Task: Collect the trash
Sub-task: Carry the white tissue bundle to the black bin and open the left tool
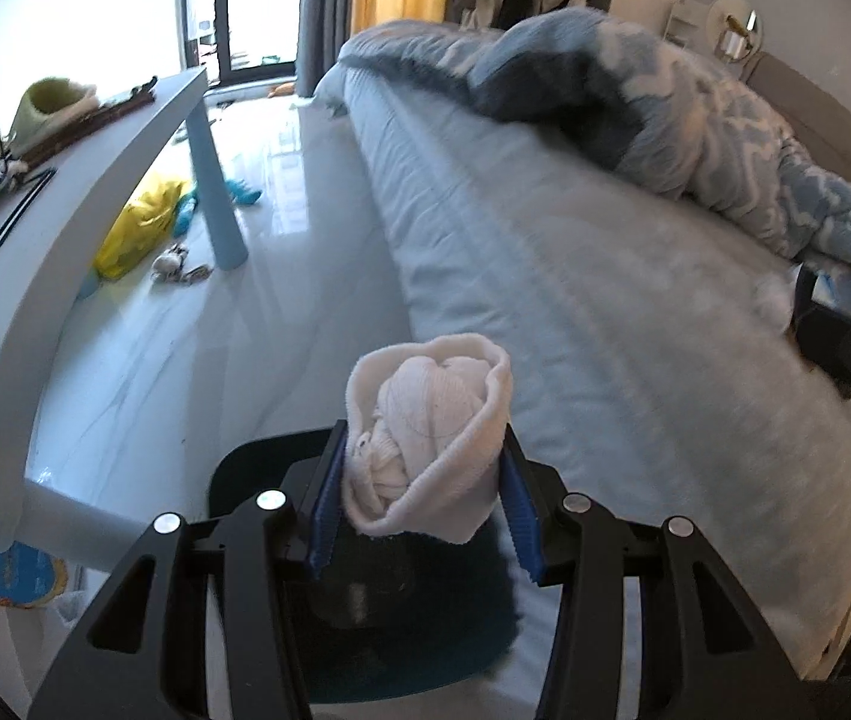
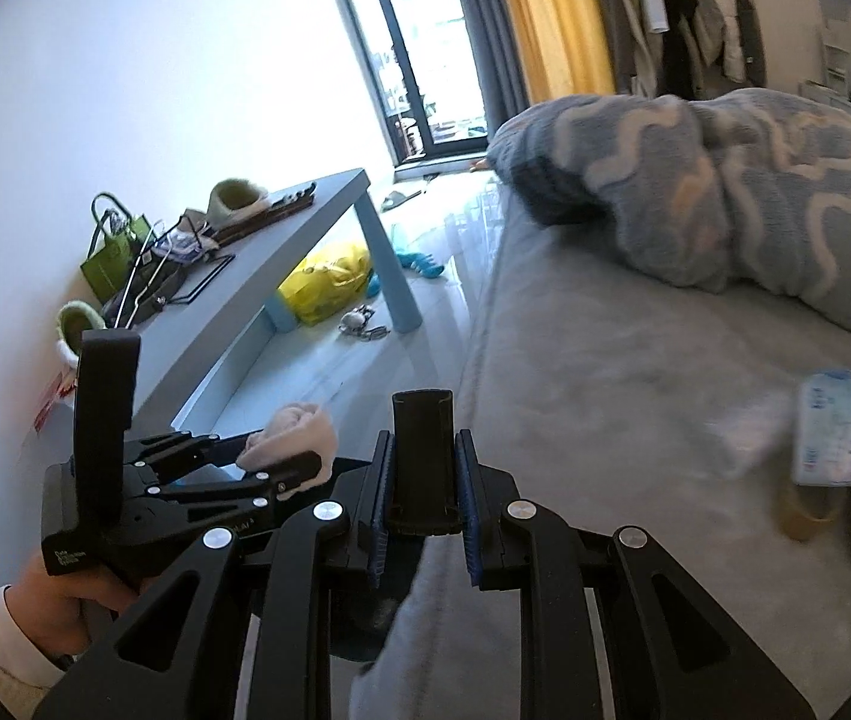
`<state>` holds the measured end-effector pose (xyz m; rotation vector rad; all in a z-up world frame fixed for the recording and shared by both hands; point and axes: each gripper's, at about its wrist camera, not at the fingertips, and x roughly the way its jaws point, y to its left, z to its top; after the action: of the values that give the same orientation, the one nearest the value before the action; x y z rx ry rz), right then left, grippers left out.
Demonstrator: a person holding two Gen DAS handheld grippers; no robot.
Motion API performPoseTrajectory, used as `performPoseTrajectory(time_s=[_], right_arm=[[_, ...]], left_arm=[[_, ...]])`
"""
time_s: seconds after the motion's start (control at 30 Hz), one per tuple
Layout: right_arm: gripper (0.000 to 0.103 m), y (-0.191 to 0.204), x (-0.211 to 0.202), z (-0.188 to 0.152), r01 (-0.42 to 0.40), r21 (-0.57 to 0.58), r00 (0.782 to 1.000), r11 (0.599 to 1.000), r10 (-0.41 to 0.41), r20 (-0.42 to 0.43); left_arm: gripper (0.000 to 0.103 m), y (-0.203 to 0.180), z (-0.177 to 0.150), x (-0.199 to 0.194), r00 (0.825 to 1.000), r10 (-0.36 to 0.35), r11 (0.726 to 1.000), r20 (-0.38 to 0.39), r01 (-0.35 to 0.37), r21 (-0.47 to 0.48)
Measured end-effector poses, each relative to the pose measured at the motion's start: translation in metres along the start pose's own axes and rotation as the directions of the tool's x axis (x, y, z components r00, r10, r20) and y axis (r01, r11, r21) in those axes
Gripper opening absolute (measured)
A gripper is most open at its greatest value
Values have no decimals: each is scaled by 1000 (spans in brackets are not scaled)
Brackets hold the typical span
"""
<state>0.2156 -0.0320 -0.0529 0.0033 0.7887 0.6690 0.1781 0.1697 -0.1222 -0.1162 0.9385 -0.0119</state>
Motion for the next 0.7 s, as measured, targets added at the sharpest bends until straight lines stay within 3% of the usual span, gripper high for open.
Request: performPoseTrajectory(time_s=[0.4,0.7], right_arm=[[20,48,47,1,-43,-43,997,998,40,-67],[20,67,71,-1,-57,-55,994,997,51,-100]], left_arm=[[51,49,-30,23,987,12,1000,-161,-15,-19],[69,73,-42,20,985,10,1000,-175,-15,-24]])
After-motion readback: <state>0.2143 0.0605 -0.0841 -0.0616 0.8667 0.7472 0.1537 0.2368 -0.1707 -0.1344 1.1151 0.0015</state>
